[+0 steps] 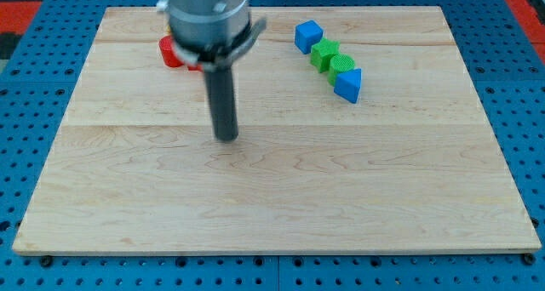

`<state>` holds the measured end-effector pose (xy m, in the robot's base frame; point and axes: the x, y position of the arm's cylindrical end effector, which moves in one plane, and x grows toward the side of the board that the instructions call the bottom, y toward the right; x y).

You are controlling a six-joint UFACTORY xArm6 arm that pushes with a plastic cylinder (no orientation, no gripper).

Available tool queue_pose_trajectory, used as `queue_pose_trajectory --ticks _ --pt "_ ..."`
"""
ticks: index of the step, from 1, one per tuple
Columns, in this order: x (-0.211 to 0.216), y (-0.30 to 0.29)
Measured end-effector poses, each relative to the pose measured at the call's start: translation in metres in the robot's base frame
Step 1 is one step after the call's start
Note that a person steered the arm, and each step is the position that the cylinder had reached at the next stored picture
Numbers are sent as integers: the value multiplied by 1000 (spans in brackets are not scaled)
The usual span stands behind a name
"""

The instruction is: Separate the yellow blocks from the red blocks

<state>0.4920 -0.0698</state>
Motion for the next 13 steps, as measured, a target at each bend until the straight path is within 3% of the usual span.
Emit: queue_pose_trajectory --ticks 2,3,4,5,7,10,12,13 --pt "13 0" --pt "-16 36" --pt "-74 60" --pt "-76 59" --pt "-69 -46" --pt "-181 -131" --pt "-211 -197" --pt "-242 -197"
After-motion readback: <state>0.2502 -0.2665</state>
